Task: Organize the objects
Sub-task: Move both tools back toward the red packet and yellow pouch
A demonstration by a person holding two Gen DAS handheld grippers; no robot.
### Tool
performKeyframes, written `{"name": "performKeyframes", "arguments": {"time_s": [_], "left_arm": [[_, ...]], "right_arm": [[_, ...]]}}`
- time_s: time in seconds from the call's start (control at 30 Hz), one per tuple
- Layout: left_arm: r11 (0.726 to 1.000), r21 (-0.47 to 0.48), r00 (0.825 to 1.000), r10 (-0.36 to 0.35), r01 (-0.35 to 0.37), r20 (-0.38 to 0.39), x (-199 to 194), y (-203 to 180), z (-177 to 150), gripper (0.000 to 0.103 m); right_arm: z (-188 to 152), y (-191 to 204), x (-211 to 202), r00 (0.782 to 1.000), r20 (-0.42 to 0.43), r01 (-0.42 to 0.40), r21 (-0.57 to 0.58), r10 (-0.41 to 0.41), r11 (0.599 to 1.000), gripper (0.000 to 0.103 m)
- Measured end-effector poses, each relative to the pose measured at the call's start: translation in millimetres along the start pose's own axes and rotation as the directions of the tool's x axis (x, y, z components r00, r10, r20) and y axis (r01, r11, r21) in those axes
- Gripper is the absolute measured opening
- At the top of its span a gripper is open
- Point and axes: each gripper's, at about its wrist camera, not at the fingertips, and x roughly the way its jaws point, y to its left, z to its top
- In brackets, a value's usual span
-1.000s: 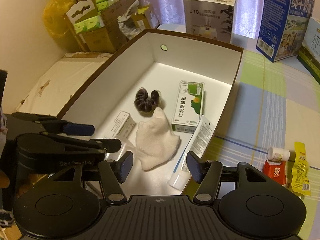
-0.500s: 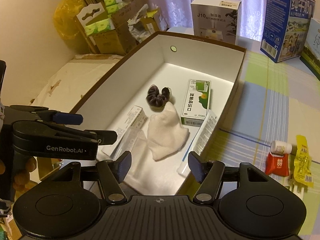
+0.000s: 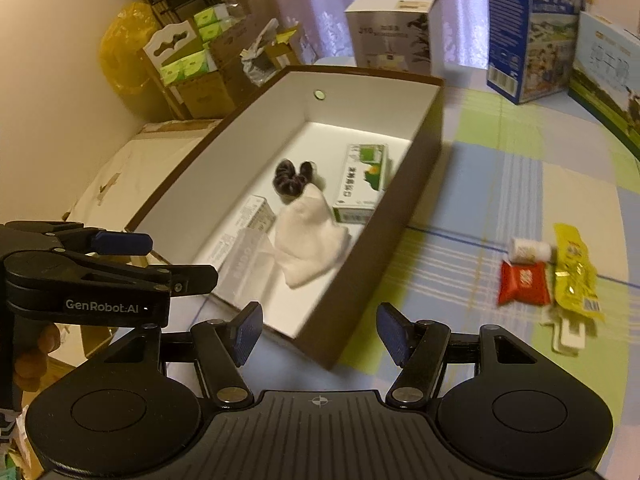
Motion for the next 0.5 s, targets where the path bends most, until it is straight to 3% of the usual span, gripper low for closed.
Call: {"name": "performKeyframes", "arguments": {"time_s": [0.5], "left_arm": [[1.000, 0.027, 1.000, -0.016, 0.016, -0.008, -9.0, -76.8, -15.9, 0.082]], "right_arm": [[-39.0, -68.5, -46.3, 1.000, -0.011, 0.020, 0.070, -0.019, 0.997, 0.061]]}}
